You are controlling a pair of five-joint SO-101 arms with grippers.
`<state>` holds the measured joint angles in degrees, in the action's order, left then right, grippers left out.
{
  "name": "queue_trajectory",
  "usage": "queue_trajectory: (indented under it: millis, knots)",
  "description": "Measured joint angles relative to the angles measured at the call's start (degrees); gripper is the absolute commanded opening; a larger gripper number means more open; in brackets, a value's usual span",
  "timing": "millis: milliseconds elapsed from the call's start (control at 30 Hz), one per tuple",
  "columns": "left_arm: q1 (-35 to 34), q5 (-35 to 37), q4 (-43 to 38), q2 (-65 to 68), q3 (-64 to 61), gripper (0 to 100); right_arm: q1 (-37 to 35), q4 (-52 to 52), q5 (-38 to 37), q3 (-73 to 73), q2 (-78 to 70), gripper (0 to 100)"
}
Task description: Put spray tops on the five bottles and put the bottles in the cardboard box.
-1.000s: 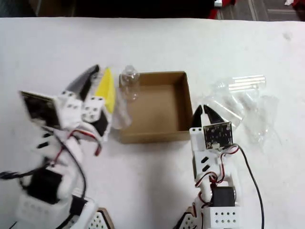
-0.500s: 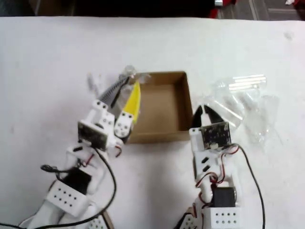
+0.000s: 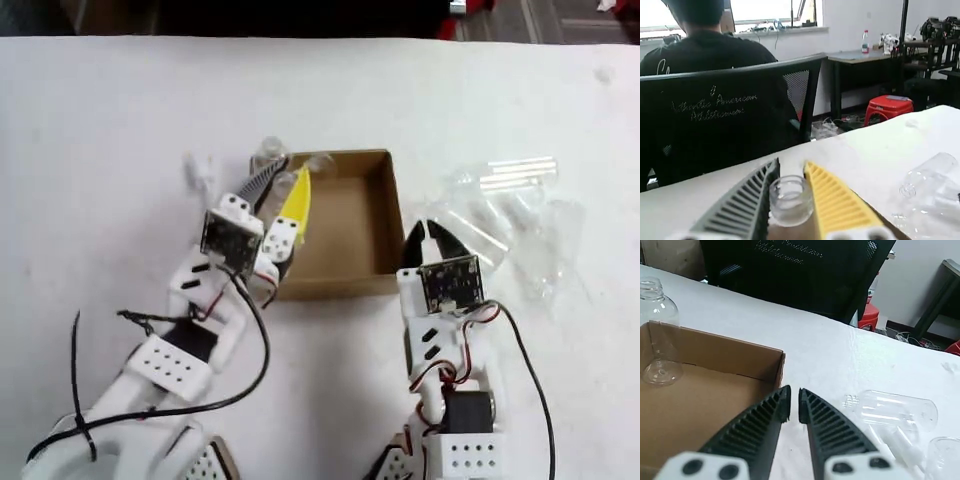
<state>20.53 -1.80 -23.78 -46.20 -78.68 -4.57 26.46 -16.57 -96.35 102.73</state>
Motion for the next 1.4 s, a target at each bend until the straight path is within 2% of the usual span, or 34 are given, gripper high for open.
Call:
queue_trajectory:
  millis: [67, 367, 733, 933, 1167, 1400]
  knots:
    - [-0.1, -1.1, -3.6, 0.8, -1.5, 2, 0.0, 0.0, 0.0, 0.0, 0.0, 1.8]
    - [-0.1, -0.5, -7.3, 9.9, -1.8, 2, 0.0, 0.0, 0.0, 0.0, 0.0, 1.8]
    - [0.2, -0.3, -21.7, 22.2, -4.2, 3, 0.0, 0.0, 0.0, 0.0, 0.0, 1.8]
    - [0.1, -0.3, -22.8, 22.3, -5.5, 3, 0.0, 0.0, 0.0, 0.0, 0.0, 1.8]
    - [0.1, -0.3, -22.8, 22.3, -6.0, 20, 0.0, 0.0, 0.0, 0.0, 0.0, 1.8]
    - [0.1, 1.9, -22.8, 22.3, -7.6, 20, 0.0, 0.0, 0.0, 0.0, 0.0, 1.8]
